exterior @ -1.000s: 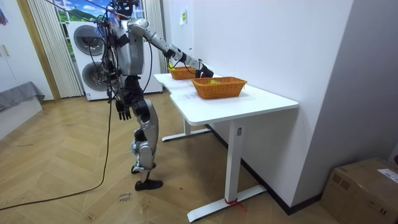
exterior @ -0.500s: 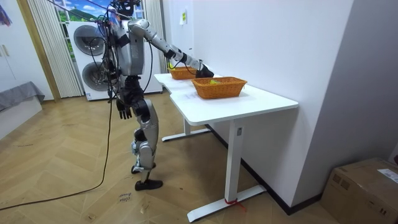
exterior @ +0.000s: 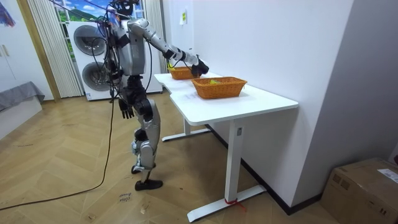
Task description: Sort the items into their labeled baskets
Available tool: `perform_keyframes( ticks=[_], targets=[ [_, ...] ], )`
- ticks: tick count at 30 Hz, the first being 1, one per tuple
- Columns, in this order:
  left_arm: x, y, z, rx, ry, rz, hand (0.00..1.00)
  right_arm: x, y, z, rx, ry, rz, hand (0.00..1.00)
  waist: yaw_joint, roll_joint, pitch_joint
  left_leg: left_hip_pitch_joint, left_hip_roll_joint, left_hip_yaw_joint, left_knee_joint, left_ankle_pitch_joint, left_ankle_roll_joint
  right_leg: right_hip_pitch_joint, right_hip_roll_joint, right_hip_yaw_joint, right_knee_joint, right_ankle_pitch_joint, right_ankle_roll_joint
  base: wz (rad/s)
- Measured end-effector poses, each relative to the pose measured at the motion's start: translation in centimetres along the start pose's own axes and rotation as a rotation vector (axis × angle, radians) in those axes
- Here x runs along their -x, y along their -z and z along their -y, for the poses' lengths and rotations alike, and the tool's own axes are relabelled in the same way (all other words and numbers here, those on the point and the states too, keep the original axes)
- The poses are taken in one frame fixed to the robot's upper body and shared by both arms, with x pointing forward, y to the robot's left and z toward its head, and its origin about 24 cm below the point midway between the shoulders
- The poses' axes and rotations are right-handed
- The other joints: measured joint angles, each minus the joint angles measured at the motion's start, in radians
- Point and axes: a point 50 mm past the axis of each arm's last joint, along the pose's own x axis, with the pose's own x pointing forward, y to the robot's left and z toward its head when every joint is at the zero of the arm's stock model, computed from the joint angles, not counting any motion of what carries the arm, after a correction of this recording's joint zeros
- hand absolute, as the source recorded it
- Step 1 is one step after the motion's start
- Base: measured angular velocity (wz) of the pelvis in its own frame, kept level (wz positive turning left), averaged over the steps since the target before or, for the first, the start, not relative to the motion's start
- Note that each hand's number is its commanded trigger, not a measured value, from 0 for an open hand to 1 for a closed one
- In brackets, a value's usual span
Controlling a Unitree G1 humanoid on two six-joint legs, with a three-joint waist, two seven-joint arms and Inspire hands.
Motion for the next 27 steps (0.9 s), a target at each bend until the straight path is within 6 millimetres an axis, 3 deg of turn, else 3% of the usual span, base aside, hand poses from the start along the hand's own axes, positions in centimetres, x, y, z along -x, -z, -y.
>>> perform_keyframes(
  ticks=[4, 14, 20, 27],
  targets=[
    [0.1, 0.9, -0.2, 0.025, -0.012, -0.027, 0.0, 0.2, -1.9, 1.2, 0.014, 0.049, 0.073, 1.0, -0.027, -0.016, -0.008, 0.017, -0.003, -0.011, -0.002, -0.001, 0.002, 0.031, -0.001, -0.008, -0.001, -0.004, 0.006, 0.16],
    [0.4, 2.4, 0.1, 0.028, -0.001, -0.075, 0.0, 0.4, -2.8, 1.8, 0.016, 0.048, 0.103, 1.0, -0.029, -0.012, -0.0055, 0.05, -0.024, -0.02, 0.006, -0.002, 0.01, 0.078, -0.015, -0.009, -0.001, -0.016, 0.013, 0.06],
    [0.5, 2.6, -0.1, 0.015, -0.003, -0.075, 0.0, 0.9, -4.5, 2.4, 0.021, 0.075, 0.173, 1.0, -0.015, -0.009, -0.0062, 0.066, -0.03, -0.022, -0.001, -0.004, 0.016, 0.087, -0.015, -0.006, 0.0, -0.02, 0.019, 0.01],
    [0.7, 2.5, -0.4, 0.02, -0.018, -0.068, 0.0, 0.9, -4.7, 2.5, 0.025, 0.081, 0.175, 1.0, 0.013, -0.006, -0.005, 0.076, -0.031, -0.04, -0.002, -0.005, 0.019, 0.095, -0.016, -0.009, 0.0, -0.018, 0.021, 0.05]
  ],
)
